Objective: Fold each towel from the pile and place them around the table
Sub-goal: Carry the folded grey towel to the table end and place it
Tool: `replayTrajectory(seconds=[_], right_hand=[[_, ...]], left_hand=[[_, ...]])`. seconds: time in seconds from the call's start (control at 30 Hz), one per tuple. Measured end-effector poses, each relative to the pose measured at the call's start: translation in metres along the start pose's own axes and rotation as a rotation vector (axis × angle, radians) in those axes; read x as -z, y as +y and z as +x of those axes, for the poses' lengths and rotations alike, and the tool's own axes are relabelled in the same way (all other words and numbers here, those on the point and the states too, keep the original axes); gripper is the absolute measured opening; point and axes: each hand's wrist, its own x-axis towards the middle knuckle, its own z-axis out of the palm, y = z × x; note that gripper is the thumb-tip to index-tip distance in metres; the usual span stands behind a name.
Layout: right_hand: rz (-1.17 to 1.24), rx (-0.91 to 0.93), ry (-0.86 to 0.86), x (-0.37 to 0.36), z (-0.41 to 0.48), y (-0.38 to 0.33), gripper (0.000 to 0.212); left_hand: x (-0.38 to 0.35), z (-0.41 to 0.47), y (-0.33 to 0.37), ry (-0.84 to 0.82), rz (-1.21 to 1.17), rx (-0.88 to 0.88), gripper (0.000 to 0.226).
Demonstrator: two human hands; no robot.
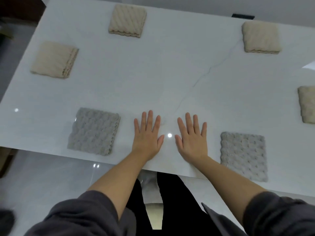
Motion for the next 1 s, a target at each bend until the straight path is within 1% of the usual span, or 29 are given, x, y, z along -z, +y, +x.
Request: replayTrajectory(seconds=[0.13, 0.17, 0.23, 0.33, 0.4, 0.53, 0.63, 0.73, 0.83, 1.0], right_hand=[[0.003, -0.025, -0.050, 0.004, 0.001, -0.006, 0.064], [0.028, -0.042, -0.065, 0.007, 0.001, -0.012, 0.065], [0.091, -0.052, -0.081, 0.016, 0.003, -0.033, 0.065], [0.150, 0.012, -0.077, 0.024, 0.004, -0.080, 0.066], [0.190, 0.057, -0.079, 0.023, 0.004, -0.120, 0.070], [0.270, 0.121, -0.065, 0.009, 0.002, -0.195, 0.066], [0.322, 0.089, -0.055, -0.003, 0.005, -0.237, 0.066], [0.330, 0.005, -0.027, -0.011, 0.014, -0.262, 0.066], [0.335, -0.077, 0.009, -0.016, 0.020, -0.273, 0.063], [0.326, -0.112, 0.056, -0.024, 0.025, -0.281, 0.061]], left_hand=[[0.017, -0.003, -0.010, -0.069, -0.067, -0.059, 0.069], [0.024, -0.006, -0.017, -0.062, -0.086, -0.075, 0.067], [0.035, -0.016, -0.035, 0.005, -0.109, -0.088, 0.068], [0.043, -0.036, -0.078, 0.114, -0.136, -0.050, 0.067], [0.042, -0.051, -0.116, 0.142, -0.171, -0.012, 0.065], [0.033, -0.069, -0.193, 0.133, -0.211, 0.072, 0.065], [0.026, -0.071, -0.230, 0.120, -0.210, 0.088, 0.065], [0.021, -0.066, -0.244, 0.113, -0.252, 0.100, 0.067], [0.016, -0.060, -0.246, 0.108, -0.307, 0.061, 0.068], [0.007, -0.048, -0.246, 0.114, -0.264, -0.017, 0.064]])
